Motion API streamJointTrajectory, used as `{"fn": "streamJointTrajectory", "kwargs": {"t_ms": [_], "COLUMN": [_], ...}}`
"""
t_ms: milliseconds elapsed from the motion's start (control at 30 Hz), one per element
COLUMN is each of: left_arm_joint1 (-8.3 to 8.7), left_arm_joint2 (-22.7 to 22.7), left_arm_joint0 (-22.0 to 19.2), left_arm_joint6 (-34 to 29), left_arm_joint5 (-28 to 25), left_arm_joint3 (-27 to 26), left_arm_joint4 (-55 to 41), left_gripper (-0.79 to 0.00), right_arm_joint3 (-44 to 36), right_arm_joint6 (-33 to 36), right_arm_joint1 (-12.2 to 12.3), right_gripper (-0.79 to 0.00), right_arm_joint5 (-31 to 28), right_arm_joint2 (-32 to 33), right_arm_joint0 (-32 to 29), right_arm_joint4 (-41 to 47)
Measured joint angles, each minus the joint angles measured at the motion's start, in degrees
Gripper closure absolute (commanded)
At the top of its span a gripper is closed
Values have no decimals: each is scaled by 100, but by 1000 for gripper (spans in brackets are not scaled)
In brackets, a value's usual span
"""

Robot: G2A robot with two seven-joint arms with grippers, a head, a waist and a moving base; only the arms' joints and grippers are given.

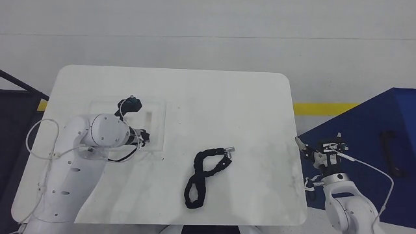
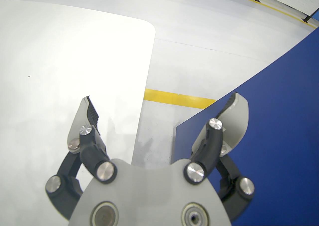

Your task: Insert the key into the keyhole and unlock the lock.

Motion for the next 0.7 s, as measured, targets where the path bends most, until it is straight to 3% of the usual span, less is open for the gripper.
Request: {"fn": "streamJointTrajectory", "kwargs": {"t_ms": [300,567,700], "left_arm_joint1": [37,143,193], "left_arm_joint2": [-150,-1048,-1371], "left_arm_joint0": [54,373,430], "left_arm_joint6": [37,32,-54], "left_arm_joint5": [36,31,-54], "left_arm_joint3": [-90,-478,-362], "left_arm_joint4": [98,38,-75], "left_gripper": [0,0,0], "right_arm_joint3": [0,0,0], "right_arm_joint6": [0,0,0], "right_arm_joint1": [0,0,0], "right_gripper": [-785,-785,-785], "right_arm_joint5": [0,0,0], "right_arm_joint2": [0,0,0], "right_arm_joint0": [0,0,0], "right_arm_joint4": [0,0,0]}}
